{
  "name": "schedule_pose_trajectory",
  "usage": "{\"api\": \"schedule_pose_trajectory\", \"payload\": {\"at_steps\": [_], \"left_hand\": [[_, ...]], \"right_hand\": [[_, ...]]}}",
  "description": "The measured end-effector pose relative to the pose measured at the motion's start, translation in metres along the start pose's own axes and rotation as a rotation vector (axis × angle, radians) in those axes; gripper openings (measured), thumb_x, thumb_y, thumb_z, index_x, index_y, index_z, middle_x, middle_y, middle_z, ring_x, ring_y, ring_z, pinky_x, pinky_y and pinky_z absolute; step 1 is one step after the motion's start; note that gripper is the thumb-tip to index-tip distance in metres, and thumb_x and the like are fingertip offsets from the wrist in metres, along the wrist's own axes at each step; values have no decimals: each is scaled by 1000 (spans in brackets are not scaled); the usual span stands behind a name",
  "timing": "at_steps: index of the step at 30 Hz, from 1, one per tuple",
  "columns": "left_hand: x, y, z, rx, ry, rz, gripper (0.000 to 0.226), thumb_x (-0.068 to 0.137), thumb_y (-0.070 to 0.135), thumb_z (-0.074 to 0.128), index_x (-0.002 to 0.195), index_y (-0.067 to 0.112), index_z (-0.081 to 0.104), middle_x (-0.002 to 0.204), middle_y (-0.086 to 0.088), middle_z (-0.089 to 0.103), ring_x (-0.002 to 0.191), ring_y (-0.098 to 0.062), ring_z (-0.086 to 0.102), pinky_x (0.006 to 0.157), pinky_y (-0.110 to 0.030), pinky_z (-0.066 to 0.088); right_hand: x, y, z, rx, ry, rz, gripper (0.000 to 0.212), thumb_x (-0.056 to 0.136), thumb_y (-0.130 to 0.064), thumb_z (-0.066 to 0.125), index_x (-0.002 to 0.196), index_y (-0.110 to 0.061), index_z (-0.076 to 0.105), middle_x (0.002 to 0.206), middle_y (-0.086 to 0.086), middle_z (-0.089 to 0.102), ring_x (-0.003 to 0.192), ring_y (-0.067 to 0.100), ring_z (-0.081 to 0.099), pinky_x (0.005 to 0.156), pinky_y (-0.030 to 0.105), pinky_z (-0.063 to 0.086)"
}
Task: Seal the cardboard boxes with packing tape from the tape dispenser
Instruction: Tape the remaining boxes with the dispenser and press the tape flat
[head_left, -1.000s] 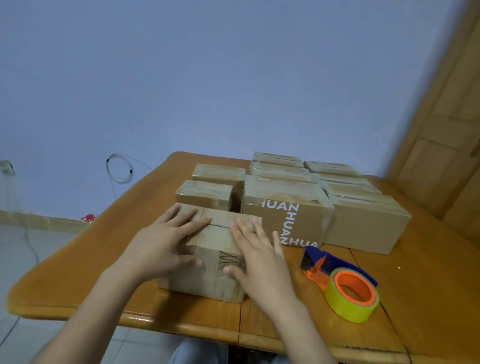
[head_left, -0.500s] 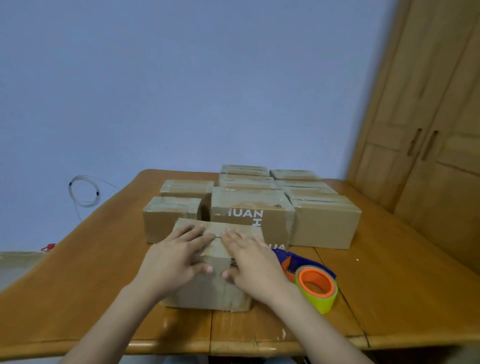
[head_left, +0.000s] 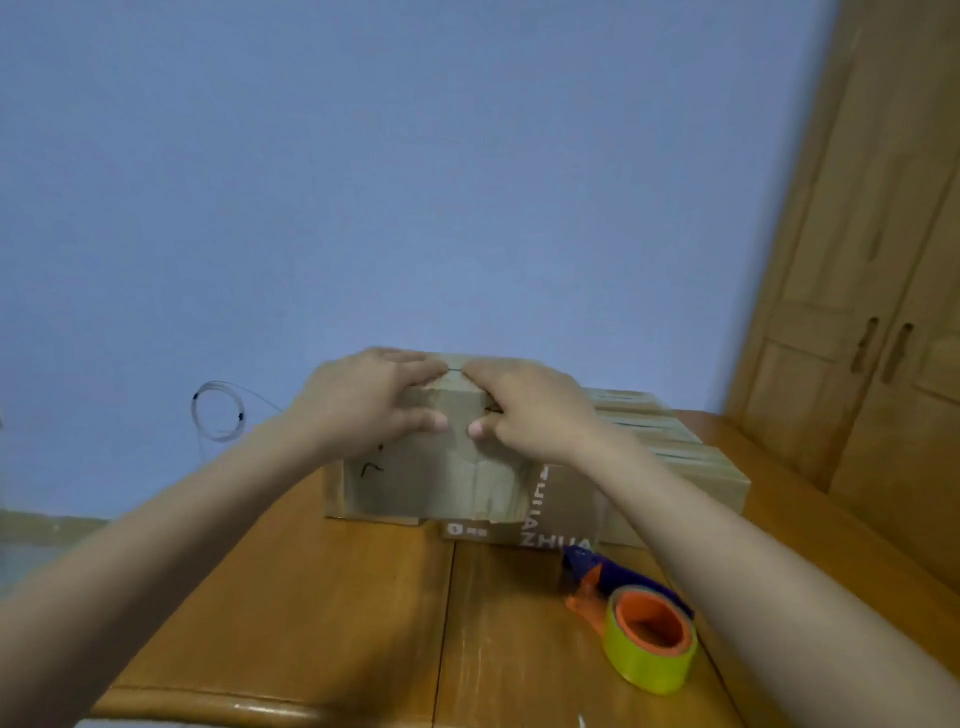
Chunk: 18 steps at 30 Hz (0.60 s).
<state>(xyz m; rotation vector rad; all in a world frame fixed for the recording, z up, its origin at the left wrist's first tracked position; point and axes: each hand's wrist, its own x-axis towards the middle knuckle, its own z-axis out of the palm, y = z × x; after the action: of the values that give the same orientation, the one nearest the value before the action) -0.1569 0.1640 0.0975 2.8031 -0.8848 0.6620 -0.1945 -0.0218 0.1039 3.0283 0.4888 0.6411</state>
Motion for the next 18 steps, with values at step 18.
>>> {"api": "schedule_pose_trajectory", "payload": {"at_steps": [18], "left_hand": [[188,-58,-4,210,145,48,59,92,51,51,143,23,40,142,1,49,129,-23,43,99,-33,34]], "right_hand": [[170,87,-10,-60,173,90,35,88,-30,62,120,-18,54,125,2,57,116,27,50,78,31,35]]}}
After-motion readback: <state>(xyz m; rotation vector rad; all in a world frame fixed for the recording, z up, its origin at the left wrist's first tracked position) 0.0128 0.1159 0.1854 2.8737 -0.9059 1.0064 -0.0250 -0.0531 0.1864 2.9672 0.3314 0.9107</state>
